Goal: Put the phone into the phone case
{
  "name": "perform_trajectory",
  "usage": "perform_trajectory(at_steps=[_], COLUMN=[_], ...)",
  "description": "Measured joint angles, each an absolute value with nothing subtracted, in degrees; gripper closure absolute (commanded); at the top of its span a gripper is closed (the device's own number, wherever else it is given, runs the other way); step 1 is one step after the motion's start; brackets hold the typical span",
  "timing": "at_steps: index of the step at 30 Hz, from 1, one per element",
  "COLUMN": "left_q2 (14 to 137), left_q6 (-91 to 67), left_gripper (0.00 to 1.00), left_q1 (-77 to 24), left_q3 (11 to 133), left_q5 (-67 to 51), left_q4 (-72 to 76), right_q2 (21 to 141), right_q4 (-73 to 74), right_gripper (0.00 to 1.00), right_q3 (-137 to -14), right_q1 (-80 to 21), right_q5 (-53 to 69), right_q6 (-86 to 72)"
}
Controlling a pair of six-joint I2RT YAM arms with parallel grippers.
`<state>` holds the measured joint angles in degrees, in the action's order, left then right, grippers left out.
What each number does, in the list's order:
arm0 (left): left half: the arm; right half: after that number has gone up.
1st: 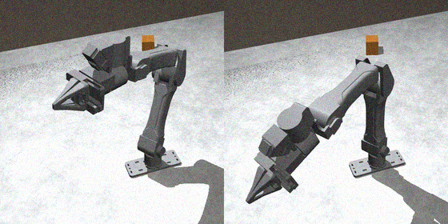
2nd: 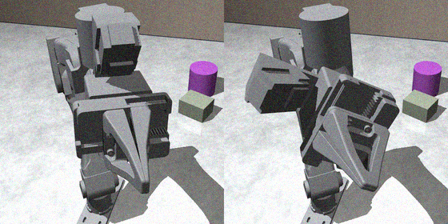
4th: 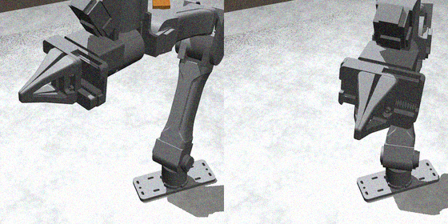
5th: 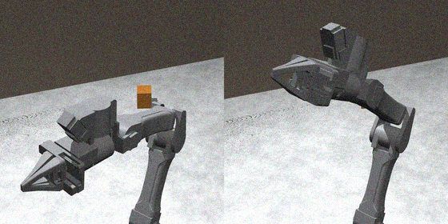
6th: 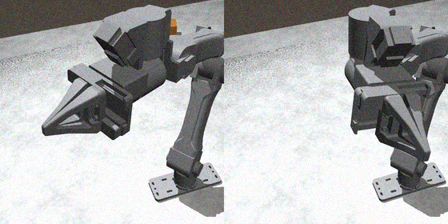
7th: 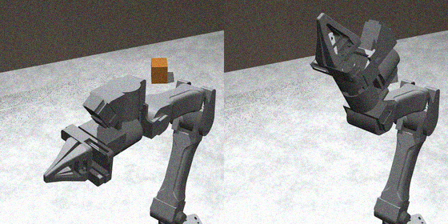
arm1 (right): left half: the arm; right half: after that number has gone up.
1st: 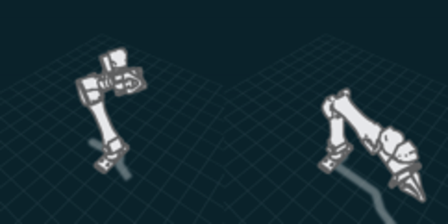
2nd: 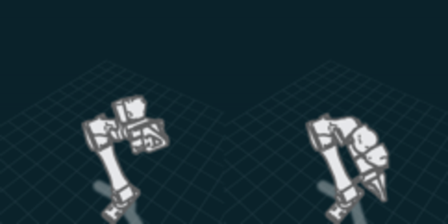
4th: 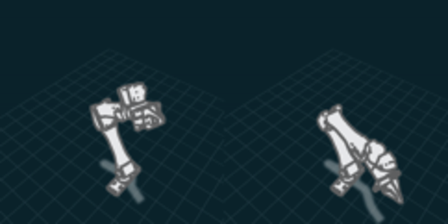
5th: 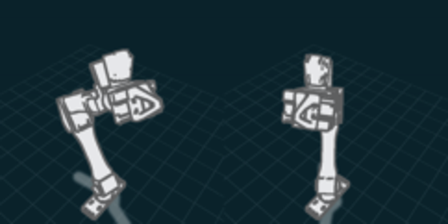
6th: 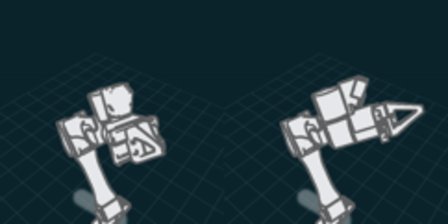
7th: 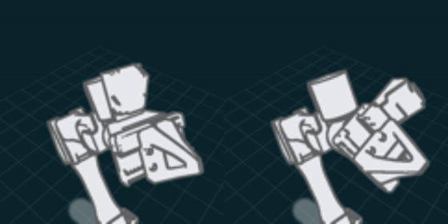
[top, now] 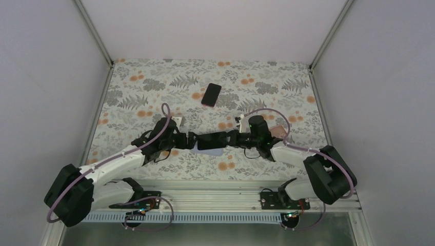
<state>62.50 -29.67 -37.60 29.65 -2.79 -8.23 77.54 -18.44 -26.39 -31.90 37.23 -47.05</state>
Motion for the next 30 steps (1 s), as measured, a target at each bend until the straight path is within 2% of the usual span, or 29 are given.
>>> perform_trajectory(at_steps=[9,19,25,30], left_q2=[71.0,74.8,77.5,77.7], left_q6=[-32.6,-34.7,-35.8,-36.9], left_gripper=[0.04,0.2,0.23,0.3], left_q1=[-32.7,-32.7,-32.7,-32.7], left_q3=[27.7,25.8,24.1,23.7], left_q5=[-12.1,-16.9,-19.3,-20.3], left_q4=[-2.2,2.4,5.6,7.6], right_q2=[84.2,90.2,92.1,93.5], right_q4=[-23.9,-30.5,-33.1,-34.9], right_gripper=[0.96,0.96,0.96,0.96], right_q3=[-26.4,-26.4,-26.4,-26.4], right_q1=[-32.3,-33.0,-33.1,-33.4], right_q5=[37.2,38.0,38.5,38.7], right_q6=[-50.5,-54.8,-56.7,-57.8])
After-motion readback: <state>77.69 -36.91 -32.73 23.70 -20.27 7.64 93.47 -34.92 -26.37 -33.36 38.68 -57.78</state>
